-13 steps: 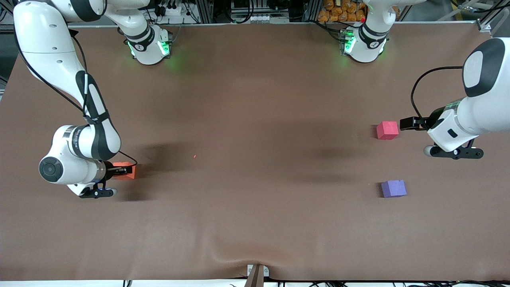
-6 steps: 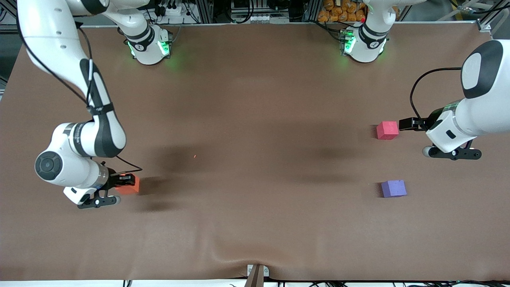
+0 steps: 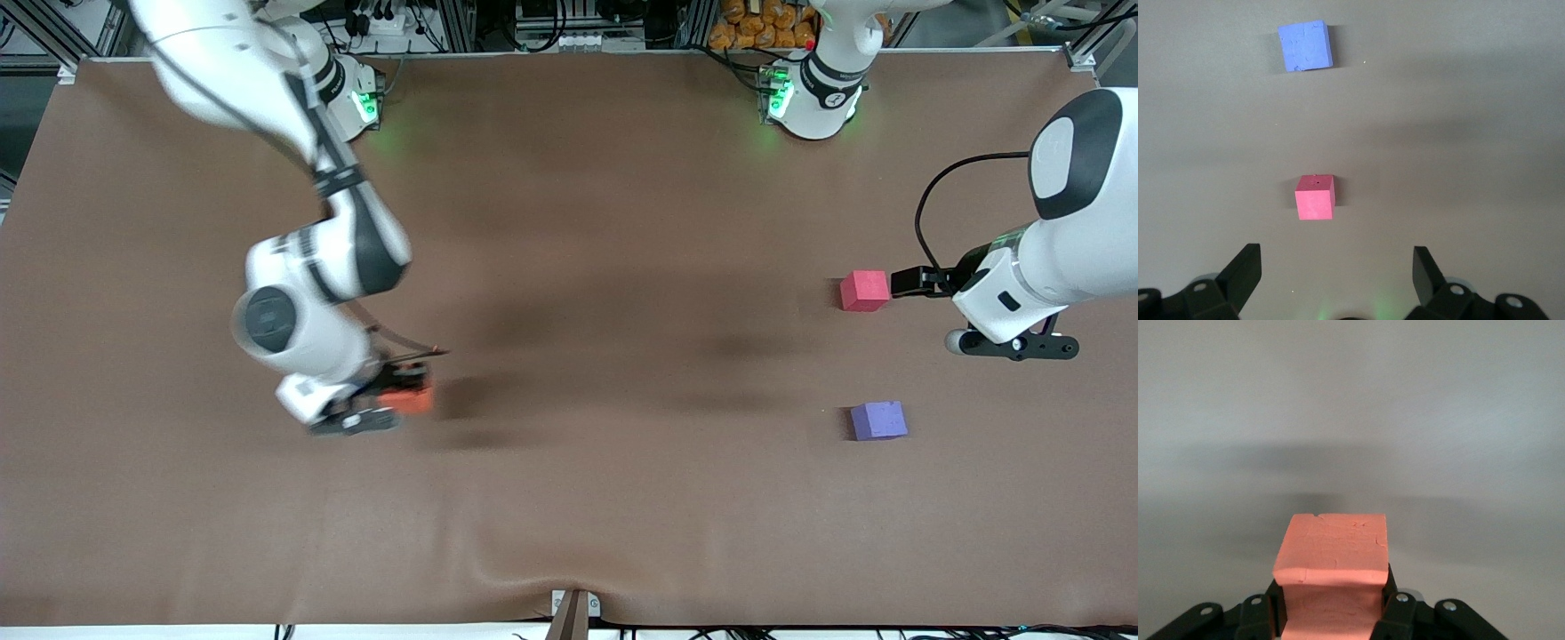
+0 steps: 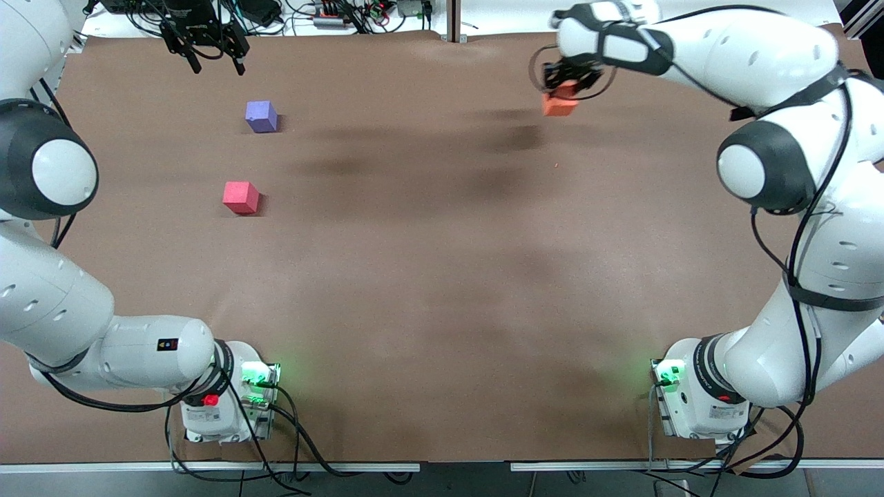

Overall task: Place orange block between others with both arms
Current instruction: 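Lift the orange block with the right gripper, then carry the orange block to the table middle and release it, then withdraw the right gripper while the left gripper reaches the orange block, then lower the left gripper onto the orange block and close it, then carry the orange block with the left gripper between pink and blue blocks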

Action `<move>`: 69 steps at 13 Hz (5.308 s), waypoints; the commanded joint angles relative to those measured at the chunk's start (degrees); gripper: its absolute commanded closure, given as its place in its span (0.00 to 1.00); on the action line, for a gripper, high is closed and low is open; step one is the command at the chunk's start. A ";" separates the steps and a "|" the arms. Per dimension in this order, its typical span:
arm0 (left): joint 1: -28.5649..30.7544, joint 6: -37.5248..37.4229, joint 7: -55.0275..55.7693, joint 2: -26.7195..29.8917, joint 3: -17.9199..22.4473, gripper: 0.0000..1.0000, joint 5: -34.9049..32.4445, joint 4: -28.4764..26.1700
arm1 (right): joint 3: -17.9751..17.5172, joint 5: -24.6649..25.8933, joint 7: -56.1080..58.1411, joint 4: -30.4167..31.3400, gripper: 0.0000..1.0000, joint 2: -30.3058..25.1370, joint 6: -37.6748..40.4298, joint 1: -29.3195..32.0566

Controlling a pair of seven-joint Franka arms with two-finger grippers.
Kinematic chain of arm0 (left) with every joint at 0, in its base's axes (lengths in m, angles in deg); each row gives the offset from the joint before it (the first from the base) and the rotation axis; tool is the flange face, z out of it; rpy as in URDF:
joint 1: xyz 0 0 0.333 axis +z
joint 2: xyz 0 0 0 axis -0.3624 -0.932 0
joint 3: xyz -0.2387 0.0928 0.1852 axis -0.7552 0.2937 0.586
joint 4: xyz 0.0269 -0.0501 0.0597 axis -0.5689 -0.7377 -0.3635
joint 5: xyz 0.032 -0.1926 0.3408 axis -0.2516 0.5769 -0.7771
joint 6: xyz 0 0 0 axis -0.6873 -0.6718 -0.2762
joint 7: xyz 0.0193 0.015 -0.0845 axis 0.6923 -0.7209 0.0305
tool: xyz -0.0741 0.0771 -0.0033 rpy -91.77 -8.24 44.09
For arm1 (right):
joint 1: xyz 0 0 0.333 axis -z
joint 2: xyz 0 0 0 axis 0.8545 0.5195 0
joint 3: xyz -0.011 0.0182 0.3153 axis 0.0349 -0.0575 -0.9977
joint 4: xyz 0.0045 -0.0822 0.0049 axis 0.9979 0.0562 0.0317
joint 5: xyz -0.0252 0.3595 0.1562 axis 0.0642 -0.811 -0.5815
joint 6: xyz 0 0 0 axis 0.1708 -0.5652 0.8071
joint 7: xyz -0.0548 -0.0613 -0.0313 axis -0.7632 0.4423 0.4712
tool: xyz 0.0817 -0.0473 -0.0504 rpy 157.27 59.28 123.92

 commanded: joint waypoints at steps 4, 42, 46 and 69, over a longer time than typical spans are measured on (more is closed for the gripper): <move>0.83 0.04 -0.65 0.28 -0.08 0.00 0.29 -0.20 | 0.47 -12.39 -4.71 -0.61 0.70 5.15 -1.20 -12.41; -36.42 28.32 37.74 -26.95 0.36 0.00 1.61 12.89 | 2.14 11.40 25.33 -9.84 0.00 -31.84 51.26 23.60; -39.07 30.44 37.50 -30.21 0.45 0.00 1.34 12.72 | 2.14 13.98 25.96 -9.67 0.00 -31.58 51.09 23.25; -42.76 33.53 38.20 -34.09 0.45 0.81 -1.73 9.02 | 2.14 13.62 25.26 -8.00 0.00 -30.70 46.87 23.25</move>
